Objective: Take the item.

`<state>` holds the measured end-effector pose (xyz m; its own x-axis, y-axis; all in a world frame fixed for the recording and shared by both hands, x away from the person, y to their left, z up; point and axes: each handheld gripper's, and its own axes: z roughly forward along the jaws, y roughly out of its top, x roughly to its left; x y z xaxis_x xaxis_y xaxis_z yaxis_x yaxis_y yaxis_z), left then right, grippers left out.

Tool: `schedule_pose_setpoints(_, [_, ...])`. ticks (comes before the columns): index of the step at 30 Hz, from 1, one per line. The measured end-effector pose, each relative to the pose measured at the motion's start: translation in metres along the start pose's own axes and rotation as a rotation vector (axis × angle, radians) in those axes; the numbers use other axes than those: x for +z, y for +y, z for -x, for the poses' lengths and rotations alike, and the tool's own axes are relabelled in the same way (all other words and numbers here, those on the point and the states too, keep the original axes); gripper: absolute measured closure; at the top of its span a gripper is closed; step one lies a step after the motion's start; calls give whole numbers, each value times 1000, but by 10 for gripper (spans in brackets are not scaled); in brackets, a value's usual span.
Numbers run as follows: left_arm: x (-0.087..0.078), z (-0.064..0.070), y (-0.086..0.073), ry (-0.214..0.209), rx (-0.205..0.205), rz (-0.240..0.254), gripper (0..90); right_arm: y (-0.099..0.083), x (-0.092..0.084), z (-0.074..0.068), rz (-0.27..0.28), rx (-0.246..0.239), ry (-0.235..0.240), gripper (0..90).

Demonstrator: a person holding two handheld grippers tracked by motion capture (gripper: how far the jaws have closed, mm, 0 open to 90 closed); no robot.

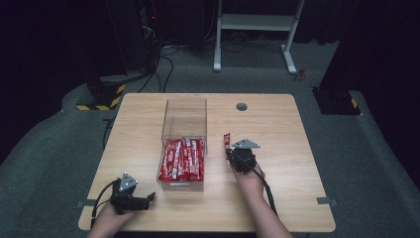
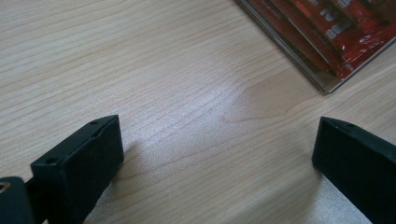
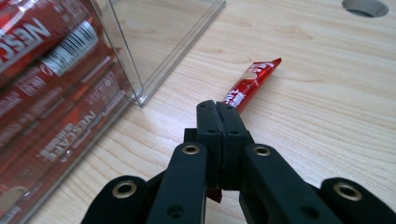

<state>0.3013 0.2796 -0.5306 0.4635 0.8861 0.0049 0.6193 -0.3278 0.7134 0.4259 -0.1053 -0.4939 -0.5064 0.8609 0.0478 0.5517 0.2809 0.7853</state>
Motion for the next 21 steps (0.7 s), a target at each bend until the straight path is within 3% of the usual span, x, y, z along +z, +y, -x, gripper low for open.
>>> schedule_pose_setpoints(21, [0,0,0,-2,-4,1,24,-10,13,-3,-41,-1,-22,890])
